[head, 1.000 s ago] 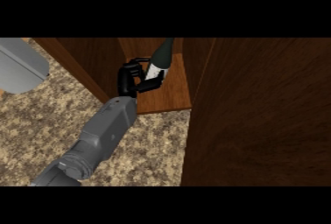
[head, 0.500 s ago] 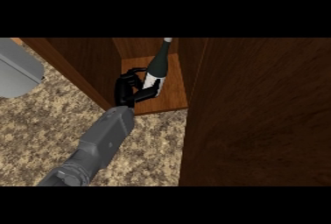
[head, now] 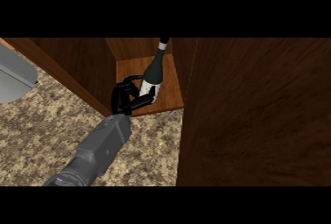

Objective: Pick up the wine, place it into the cabinet and close the cabinet

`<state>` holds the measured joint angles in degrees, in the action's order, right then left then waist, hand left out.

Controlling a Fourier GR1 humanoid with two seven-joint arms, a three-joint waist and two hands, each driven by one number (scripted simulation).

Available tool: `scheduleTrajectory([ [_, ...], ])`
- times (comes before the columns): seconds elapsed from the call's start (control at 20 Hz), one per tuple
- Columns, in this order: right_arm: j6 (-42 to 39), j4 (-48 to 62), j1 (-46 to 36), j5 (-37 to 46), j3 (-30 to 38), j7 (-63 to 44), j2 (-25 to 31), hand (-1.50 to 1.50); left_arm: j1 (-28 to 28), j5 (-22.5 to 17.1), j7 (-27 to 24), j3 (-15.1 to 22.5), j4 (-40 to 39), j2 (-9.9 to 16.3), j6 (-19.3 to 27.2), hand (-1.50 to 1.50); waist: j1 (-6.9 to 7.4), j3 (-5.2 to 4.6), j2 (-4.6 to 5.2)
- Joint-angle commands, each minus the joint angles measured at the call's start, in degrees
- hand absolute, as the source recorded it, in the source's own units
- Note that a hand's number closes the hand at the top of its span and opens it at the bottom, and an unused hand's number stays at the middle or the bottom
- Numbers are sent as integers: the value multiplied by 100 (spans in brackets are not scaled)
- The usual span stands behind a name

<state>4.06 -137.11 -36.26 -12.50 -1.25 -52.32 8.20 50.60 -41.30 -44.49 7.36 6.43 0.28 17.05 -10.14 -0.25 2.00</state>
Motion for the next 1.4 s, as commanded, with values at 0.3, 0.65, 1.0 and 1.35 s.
scheduleTrajectory([
  [0.3, -89, 40, 69, -182, 18, 130, -68, -150, 149, -188, 133, 249, 123, -26, 339, 150, -51, -5, 52],
  [0.65, -76, 53, -7, -215, 153, 48, -10, -150, 368, -302, 239, 427, 188, -27, 642, 150, -54, -4, 44],
  [1.0, -92, 62, 51, -259, 363, 52, 73, -150, 756, -503, 555, 497, 231, -28, 940, 150, 43, 7, 6],
  [1.35, -241, 0, 283, -385, 373, 187, 47, -150, 1191, -527, 667, 486, 80, -28, 1200, 150, 66, 16, 57],
])
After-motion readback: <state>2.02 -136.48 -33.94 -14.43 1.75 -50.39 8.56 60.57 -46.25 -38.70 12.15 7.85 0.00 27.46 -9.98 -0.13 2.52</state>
